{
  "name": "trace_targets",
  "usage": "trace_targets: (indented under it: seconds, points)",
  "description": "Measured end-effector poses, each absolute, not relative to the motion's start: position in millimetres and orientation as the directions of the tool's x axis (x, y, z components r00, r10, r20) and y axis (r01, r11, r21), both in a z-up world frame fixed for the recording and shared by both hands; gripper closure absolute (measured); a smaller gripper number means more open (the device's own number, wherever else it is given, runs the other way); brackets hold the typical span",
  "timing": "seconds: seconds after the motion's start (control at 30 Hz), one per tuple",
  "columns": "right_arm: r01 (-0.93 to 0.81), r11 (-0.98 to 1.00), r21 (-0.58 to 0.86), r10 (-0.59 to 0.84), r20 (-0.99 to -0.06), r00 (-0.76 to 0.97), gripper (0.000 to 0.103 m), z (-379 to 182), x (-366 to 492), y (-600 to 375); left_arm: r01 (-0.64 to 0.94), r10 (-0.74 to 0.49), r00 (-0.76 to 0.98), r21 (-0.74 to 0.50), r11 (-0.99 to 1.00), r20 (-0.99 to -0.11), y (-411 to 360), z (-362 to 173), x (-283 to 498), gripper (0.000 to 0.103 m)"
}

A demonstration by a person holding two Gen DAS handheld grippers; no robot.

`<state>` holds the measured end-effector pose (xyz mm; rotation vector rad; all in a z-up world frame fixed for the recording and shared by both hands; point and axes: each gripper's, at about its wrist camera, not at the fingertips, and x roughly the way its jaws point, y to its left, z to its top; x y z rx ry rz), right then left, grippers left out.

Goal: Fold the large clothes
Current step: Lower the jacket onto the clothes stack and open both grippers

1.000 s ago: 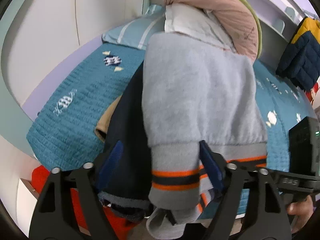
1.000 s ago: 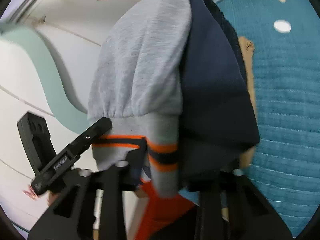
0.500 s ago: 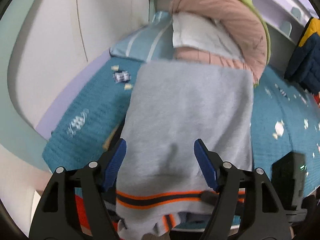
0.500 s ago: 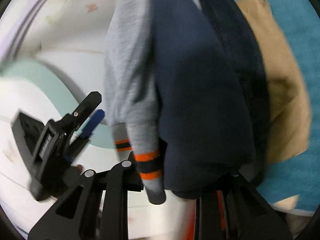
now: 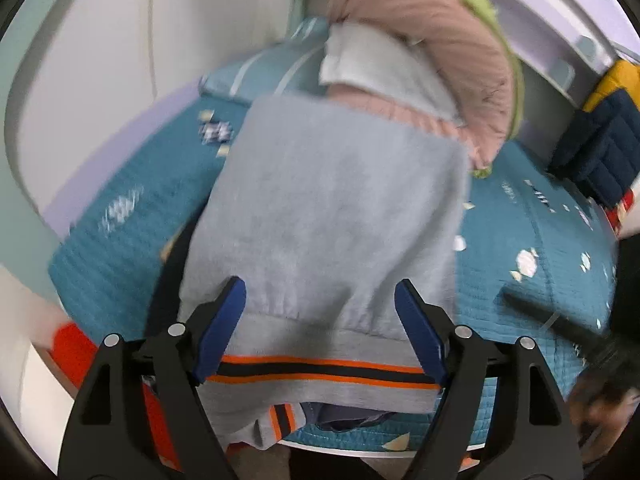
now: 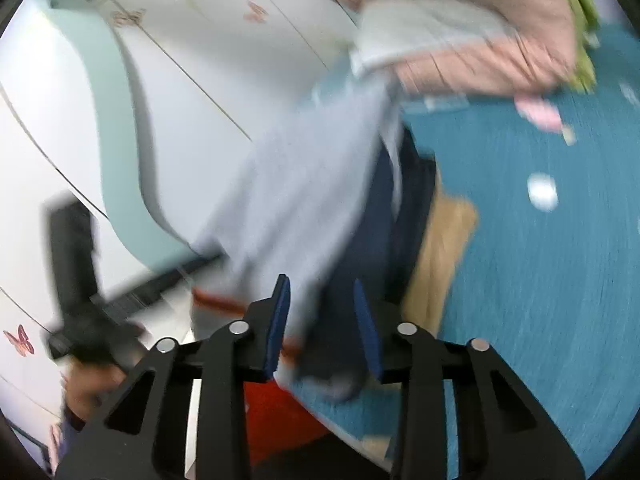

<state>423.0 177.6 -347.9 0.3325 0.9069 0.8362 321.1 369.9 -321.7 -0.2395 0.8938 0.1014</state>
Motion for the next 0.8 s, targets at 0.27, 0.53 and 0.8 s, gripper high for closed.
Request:
trace_targets:
  seconds: [0.27, 0.53, 0.8]
  points:
    - [-0.528, 0.719, 0.452, 0.626, -0.750, 0.212, 0.080, -388.5, 481.0, 246.7, -0.191, -0.006, 0.609, -0.155, 0.969, -0.793, 368.1, -337.6, 326.1, 0.016]
    - [-0.457, 0.705, 0.542, 0.670, -0.720, 0.180, 0.098, -416.2, 491.8, 224.3, -0.184, -0.048, 0.595, -0.194, 0.964, -0.802, 365.0, -349.2, 336.3, 0.014]
    - [-0.516, 0.698, 0.496, 0.681, -0.683, 0.264, 0.062, -358.6, 438.0, 173.0, -0.270, 0.036, 0.635, -0.178, 0.946, -0.771, 349.5, -311.5, 299.4, 0.012]
